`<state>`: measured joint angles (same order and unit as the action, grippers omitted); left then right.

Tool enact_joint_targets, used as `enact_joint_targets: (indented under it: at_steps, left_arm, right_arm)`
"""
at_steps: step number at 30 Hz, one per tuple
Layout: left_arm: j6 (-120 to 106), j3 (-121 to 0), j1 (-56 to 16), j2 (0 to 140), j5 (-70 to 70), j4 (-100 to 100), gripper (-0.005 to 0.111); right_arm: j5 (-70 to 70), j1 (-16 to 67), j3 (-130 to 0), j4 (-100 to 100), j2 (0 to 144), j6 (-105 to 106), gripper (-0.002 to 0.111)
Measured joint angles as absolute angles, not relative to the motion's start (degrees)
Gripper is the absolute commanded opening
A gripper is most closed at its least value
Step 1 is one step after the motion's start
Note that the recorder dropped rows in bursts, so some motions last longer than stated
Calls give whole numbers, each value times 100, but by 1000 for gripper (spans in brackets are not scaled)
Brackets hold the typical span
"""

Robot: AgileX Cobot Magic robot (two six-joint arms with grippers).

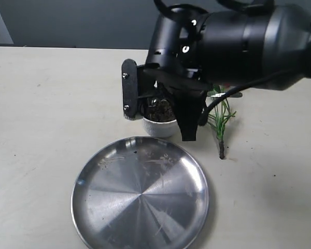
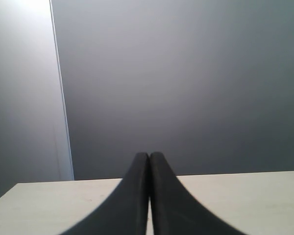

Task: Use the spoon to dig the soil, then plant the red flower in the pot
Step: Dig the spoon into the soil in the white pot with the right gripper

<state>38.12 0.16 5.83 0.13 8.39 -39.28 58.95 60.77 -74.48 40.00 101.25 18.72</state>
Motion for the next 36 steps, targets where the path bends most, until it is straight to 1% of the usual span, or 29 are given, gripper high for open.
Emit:
enact_joint_targets:
  at_steps: [6, 17, 26, 36]
  left_arm:
    - [3812, 16, 583, 13, 839, -3928, 0]
    - [3812, 16, 583, 13, 839, -3928, 0]
    - [3812, 16, 583, 13, 839, -3928, 0]
    - [3812, 16, 583, 13, 839, -3928, 0]
  right_arm:
    - [6264, 6077, -7448, 4699, 10940, 2295, -1]
    - [6216, 6077, -7448, 5372, 11345, 2012, -1]
    - [6759, 6077, -7448, 5829, 11367, 1627, -1]
    - [6865, 6077, -7448, 5886, 11290, 1542, -1]
